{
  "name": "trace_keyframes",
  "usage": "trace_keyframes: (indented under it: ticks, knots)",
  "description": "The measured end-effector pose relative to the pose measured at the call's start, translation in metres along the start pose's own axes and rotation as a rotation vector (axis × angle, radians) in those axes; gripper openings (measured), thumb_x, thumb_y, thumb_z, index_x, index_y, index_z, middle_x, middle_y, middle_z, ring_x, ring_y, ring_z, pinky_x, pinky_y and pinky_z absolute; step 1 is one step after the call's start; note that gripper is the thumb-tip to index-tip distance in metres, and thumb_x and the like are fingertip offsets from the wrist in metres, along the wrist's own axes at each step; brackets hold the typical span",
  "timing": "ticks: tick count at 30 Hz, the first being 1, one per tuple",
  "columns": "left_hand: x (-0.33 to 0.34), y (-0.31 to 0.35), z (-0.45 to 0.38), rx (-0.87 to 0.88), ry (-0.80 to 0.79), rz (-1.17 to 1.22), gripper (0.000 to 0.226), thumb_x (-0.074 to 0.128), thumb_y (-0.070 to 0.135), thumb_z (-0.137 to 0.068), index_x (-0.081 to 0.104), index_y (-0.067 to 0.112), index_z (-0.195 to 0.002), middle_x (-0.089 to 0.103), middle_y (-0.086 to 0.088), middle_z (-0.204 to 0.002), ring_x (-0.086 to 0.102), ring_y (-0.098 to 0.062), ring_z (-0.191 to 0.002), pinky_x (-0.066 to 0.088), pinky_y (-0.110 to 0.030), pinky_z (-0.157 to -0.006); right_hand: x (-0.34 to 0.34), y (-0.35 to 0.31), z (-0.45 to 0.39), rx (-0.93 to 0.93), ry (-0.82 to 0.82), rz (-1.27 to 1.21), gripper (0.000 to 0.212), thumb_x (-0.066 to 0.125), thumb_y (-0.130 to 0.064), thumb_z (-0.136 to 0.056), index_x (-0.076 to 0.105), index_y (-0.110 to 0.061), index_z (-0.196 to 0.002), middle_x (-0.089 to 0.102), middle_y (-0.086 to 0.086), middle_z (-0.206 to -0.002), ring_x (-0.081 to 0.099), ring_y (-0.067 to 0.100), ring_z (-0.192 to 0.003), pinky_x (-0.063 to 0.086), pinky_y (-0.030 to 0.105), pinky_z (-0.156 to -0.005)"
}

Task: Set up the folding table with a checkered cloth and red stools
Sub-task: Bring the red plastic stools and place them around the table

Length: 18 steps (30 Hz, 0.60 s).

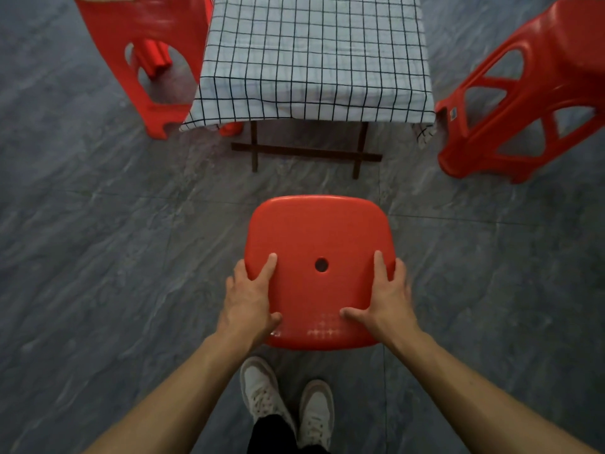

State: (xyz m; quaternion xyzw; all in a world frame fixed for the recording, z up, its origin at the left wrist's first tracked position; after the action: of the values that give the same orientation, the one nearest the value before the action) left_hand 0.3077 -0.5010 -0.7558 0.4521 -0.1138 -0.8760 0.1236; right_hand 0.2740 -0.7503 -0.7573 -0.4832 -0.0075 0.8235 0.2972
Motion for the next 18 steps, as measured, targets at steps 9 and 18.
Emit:
trace_keyframes:
  ticks: [9, 18]
  knots:
    - [-0.005, -0.006, -0.002, 0.015, 0.055, 0.110, 0.100, 0.081, 0.042, -0.069, 0.021, 0.045, -0.149, 0.019, -0.010, -0.156, 0.031, -0.033, -0.133, 0.032, -0.041, -0.111, 0.004, 0.010, 0.011, 0.002, 0.056, -0.042, 0.134, 0.087, -0.054, -0.058, -0.001, -0.028, -0.155, 0.005, 0.014, -0.154, 0.024, 0.038, -0.139, 0.029, 0.047, -0.116]
    - [-0.003, -0.010, 0.003, 0.041, -0.011, 0.161, 0.085, 0.070, 0.045, -0.081, 0.021, 0.041, -0.151, 0.008, -0.011, -0.161, 0.020, -0.032, -0.143, 0.025, -0.042, -0.116, 0.001, 0.006, 0.013, 0.027, -0.025, -0.011, 0.130, 0.084, -0.058, -0.062, -0.002, -0.025, -0.155, 0.004, 0.015, -0.154, 0.026, 0.037, -0.140, 0.032, 0.047, -0.115]
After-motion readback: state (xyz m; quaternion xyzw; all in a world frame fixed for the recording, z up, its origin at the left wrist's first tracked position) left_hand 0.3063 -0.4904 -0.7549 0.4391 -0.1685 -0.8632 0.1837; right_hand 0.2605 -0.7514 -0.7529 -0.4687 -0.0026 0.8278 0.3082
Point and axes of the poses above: each hand's wrist, its own z-axis away from the middle knuckle, its own x-axis out of the palm, y = z × x, the point moved 10 cm from there along -z, towards the middle knuckle
